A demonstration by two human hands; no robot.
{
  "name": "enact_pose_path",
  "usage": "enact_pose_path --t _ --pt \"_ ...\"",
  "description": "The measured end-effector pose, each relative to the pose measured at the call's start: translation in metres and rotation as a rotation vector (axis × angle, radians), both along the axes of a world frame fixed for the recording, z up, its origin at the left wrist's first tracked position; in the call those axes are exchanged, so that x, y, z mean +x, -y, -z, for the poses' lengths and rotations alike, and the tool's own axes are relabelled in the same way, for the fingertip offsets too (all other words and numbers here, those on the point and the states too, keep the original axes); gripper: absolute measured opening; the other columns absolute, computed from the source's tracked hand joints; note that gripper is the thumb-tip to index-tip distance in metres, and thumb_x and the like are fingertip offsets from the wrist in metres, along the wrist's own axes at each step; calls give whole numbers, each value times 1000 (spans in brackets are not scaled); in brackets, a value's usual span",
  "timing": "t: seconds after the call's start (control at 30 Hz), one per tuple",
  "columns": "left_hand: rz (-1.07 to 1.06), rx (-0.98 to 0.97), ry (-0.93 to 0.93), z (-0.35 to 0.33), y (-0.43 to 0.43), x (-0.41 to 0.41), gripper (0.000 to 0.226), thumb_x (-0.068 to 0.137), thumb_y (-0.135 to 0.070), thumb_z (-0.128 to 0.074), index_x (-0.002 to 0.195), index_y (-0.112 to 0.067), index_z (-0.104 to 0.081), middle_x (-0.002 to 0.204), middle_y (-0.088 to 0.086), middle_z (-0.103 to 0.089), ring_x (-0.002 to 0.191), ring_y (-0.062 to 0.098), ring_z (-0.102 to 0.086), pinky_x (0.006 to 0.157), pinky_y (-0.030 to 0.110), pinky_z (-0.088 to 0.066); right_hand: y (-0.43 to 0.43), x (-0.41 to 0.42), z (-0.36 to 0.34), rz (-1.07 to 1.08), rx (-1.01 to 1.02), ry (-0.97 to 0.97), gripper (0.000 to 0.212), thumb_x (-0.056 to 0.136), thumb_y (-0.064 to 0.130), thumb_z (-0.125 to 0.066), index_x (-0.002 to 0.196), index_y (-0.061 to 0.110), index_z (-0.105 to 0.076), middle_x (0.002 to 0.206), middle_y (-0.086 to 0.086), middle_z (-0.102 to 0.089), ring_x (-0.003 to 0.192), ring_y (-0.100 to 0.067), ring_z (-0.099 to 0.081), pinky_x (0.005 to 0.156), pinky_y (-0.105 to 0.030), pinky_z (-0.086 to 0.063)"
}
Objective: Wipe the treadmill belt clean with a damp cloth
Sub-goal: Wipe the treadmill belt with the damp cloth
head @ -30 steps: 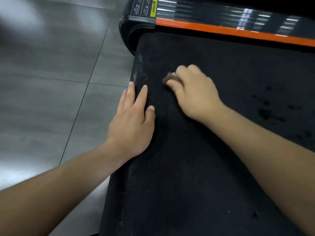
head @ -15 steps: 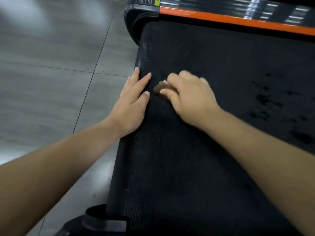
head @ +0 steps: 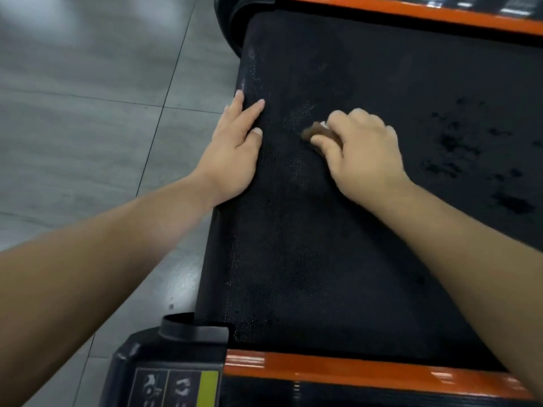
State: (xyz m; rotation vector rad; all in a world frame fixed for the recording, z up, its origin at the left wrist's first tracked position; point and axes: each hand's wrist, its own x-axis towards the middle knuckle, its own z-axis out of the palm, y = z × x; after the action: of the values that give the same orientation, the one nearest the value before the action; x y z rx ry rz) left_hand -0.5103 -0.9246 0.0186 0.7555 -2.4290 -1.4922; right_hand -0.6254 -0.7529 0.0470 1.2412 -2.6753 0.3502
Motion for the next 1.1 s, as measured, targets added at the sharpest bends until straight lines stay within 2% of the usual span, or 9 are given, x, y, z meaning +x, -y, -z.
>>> enact_pose_path --t 0.07,0.2,0.27,0.37,0.43,0.63,0.8,0.97,1.1 --pt "-2 -32 13 0 0 0 50 107 -23 -38 156 -30 -35 170 -8 -5 155 7 -1 127 35 -5 1 25 3 23 -45 34 29 97 46 -49 98 19 -60 93 -6 -51 88 -35 -55 72 -41 -37" --pt "1 -113 53 -3 -2 -2 51 106 -26 -38 157 -28 -33 170 -4 -5 156 12 -3 127 35 -6 -43 102 -2 -377 -22 190 29 97 46 -47 95 22 -63 89 -2 -50 79 -23 -46 68 -37 -33" --pt "2 -135 64 -4 -3 -1 52 106 -28 -39 158 -29 -32 170 -4 -6 156 12 -4 127 35 -7 -61 88 -1 -449 35 154 30 99 46 -48 97 22 -65 89 -1 -52 79 -22 -45 68 -36 -31" --pt "2 -153 65 -5 -3 0 52 106 -30 -38 158 -29 -31 170 -5 -6 156 12 -4 127 35 -8 -64 38 0 -196 -1 15 35 97 48 -47 99 18 -65 87 -5 -53 80 -30 -51 68 -38 -37" --pt "-10 -194 81 -7 -5 0 52 106 -30 -38 158 -29 -31 170 -4 -9 156 14 -7 126 34 -10 -66 33 0 -74 -61 44 39 96 50 -48 96 16 -65 88 -6 -49 81 -29 -49 70 -40 -41" --pt "13 -570 145 -19 -18 -4 48 103 -30 -43 151 -22 -43 164 8 -28 152 27 -21 118 48 -22 -86 102 3 -476 -27 228 34 94 49 -54 95 17 -66 91 -7 -52 79 -25 -48 68 -35 -36" --pt "-38 -465 207 -22 -32 -21 46 101 -28 -45 145 -18 -44 165 9 -24 152 27 -16 119 46 -21 -69 26 -2 -168 -28 74 42 96 49 -42 97 12 -63 92 -9 -53 83 -32 -51 70 -46 -44" --pt "-61 -532 221 -18 -36 -25 43 99 -29 -43 140 -16 -44 161 10 -26 150 30 -17 117 52 -24 -79 56 -1 -287 -3 204 38 98 49 -37 101 19 -61 94 1 -50 84 -22 -44 73 -41 -38" --pt "-59 -549 225 -18 -38 -26 44 98 -30 -43 139 -15 -43 160 10 -27 149 31 -18 116 53 -25 -66 21 -7 -144 -85 240 35 94 52 -42 110 26 -60 107 2 -49 99 -20 -44 89 -42 -38"
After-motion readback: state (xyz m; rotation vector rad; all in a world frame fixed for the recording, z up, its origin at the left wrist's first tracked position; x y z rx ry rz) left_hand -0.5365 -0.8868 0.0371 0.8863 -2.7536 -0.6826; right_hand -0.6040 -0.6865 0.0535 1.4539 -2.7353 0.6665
